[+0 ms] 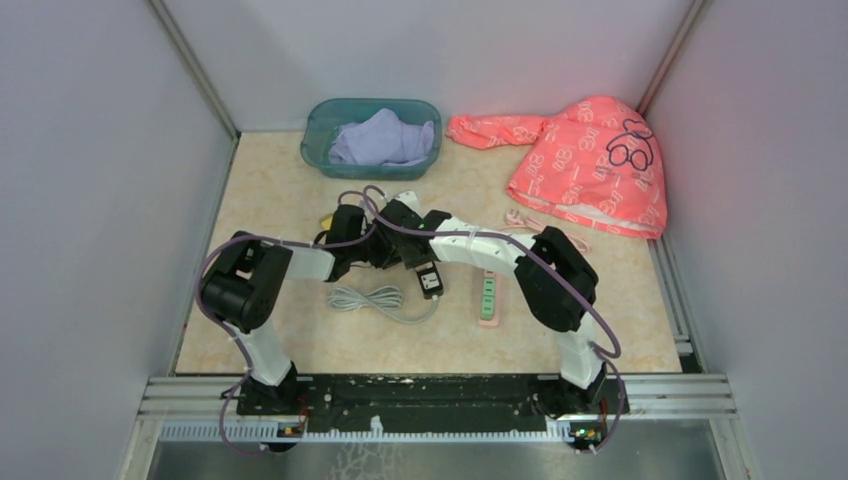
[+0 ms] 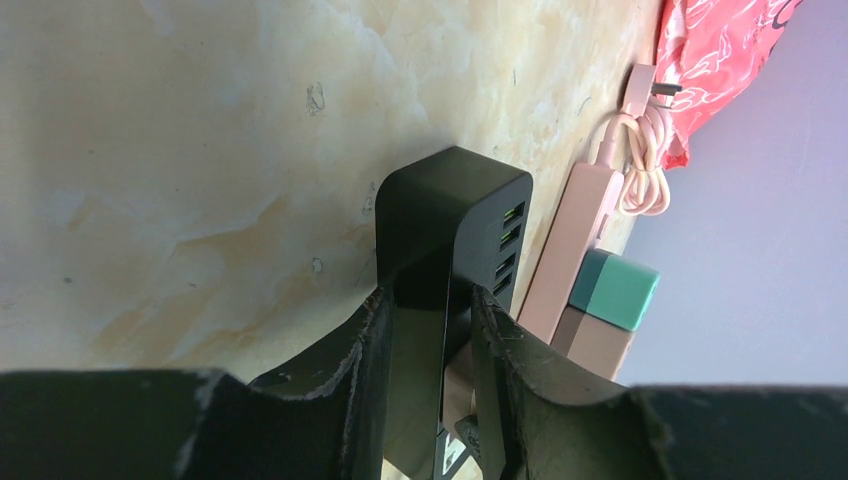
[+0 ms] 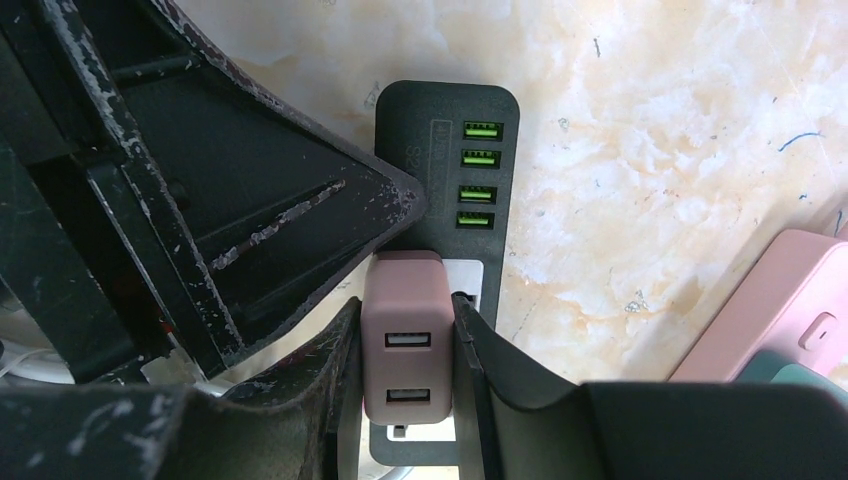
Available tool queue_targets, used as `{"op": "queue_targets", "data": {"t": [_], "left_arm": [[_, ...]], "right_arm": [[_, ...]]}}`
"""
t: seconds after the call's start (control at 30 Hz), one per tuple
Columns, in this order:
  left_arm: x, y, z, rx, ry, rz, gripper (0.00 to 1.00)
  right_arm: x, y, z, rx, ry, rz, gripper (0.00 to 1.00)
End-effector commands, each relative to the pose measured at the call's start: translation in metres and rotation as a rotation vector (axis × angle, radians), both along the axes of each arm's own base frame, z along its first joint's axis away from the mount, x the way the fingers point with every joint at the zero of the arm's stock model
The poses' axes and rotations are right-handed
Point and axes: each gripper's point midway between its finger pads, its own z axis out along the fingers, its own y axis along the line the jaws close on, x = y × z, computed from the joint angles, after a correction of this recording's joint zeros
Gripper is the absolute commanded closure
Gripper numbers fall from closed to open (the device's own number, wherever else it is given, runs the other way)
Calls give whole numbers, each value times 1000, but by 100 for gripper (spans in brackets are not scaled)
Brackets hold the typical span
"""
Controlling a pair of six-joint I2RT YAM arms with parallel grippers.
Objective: Insert the plug
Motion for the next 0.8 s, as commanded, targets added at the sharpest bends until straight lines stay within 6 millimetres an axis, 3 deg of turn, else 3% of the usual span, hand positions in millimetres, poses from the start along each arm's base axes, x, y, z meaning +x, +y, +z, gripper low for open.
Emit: {"op": "queue_targets", "data": {"t": [0.0, 0.13, 0.33, 0.53, 0.77], "left_arm": [[-22, 9, -25, 88, 92, 1, 61], [-20, 12, -21, 101, 79, 9, 60], [-18, 16, -13, 120, 53, 22, 55], [-17, 20, -1, 139, 14, 20, 50], [-13, 40, 22, 242, -58, 63, 36]], "right_arm": [[-39, -67, -87, -329, 212, 10, 100], [-40, -61, -82, -293, 215, 15, 100], [-29, -43, -48, -186, 147, 15, 99], [-14, -27, -8, -60, 37, 11, 78], [-7, -13, 34, 75, -51, 23, 57]]}}
